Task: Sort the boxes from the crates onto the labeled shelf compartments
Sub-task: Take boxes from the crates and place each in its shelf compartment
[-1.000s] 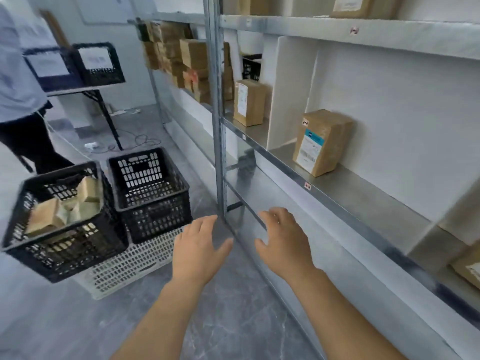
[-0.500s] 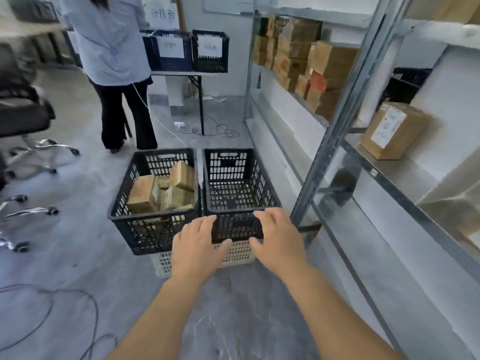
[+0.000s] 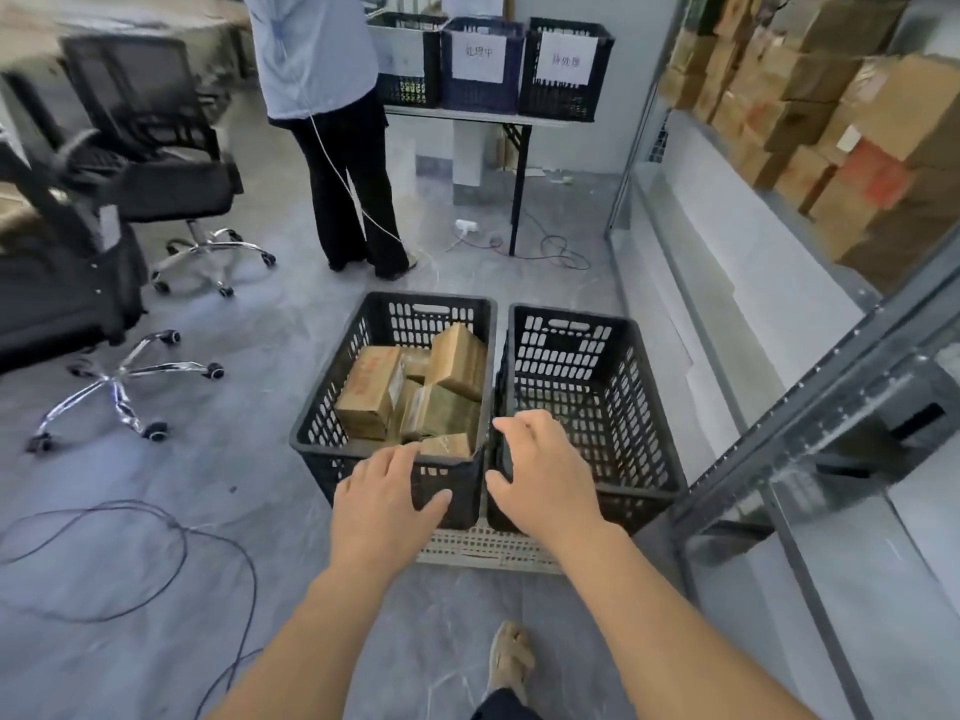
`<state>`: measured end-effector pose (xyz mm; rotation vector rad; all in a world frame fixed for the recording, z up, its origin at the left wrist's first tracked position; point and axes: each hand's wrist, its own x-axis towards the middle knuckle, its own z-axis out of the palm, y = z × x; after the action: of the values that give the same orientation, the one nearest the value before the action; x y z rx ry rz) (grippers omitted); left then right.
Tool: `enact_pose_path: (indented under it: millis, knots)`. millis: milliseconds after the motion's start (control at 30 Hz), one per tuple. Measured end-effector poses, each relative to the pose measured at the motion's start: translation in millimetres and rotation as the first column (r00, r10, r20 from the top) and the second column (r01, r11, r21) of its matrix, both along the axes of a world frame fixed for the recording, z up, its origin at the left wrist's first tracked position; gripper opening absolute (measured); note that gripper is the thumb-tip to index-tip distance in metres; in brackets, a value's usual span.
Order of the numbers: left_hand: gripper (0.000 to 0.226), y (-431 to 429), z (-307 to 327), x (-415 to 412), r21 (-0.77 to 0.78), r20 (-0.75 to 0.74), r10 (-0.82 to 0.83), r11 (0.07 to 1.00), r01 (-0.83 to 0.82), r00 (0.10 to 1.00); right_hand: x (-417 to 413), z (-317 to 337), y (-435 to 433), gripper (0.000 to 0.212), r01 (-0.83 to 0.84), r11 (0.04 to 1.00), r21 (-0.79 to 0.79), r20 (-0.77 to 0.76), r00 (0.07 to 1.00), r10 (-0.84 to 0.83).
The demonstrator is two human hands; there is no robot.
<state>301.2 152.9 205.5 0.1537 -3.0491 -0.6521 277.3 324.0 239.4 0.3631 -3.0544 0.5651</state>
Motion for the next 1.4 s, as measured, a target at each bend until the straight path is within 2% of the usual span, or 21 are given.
enact_pose_path:
  millis: [233, 433, 700, 1033, 1267, 1400]
  knots:
    - [0.065, -4.0, 6.1, -115.9, -0.098, 0.055, 0.064, 0.993, -0.058, 0.996, -118.1, -8.6, 4.0, 0.052, -0.041, 0.998, -0.052, 0.048, 0.998, 0.044]
    - [0.063, -13.6, -8.1, -173.9, -0.12, 0.142, 0.134, 0.986, -0.117, 0.981, -195.0, -28.6, 3.7, 0.051, -0.086, 0.995, -0.052, 0.099, 0.991, 0.091]
    - [0.068, -65.3, -44.4, -220.0, -0.163, 0.258, 0.161, 0.979, -0.122, 0.953, -241.5, -66.0, -36.9, 0.052, -0.103, 0.995, -0.004, 0.26, 0.96, 0.1]
    - [0.067, -132.5, -88.1, -310.7, -0.11, 0.331, 0.045, 0.994, -0.009, 0.943, -310.3, -100.4, -109.2, 0.052, -0.089, 0.988, 0.126, 0.369, 0.929, 0.037]
    - [0.069, -159.3, -140.4, -356.4, -0.105, 0.419, 0.009, 0.994, 0.039, 0.908, -349.4, -151.6, -141.5, 0.054, -0.112, 0.983, 0.143, 0.452, 0.891, 0.035]
    - [0.074, -161.7, -178.3, -373.0, -0.119, 0.457, 0.042, 0.993, 0.014, 0.889, -365.7, -188.1, -141.7, 0.054, -0.149, 0.978, 0.143, 0.499, 0.865, 0.059]
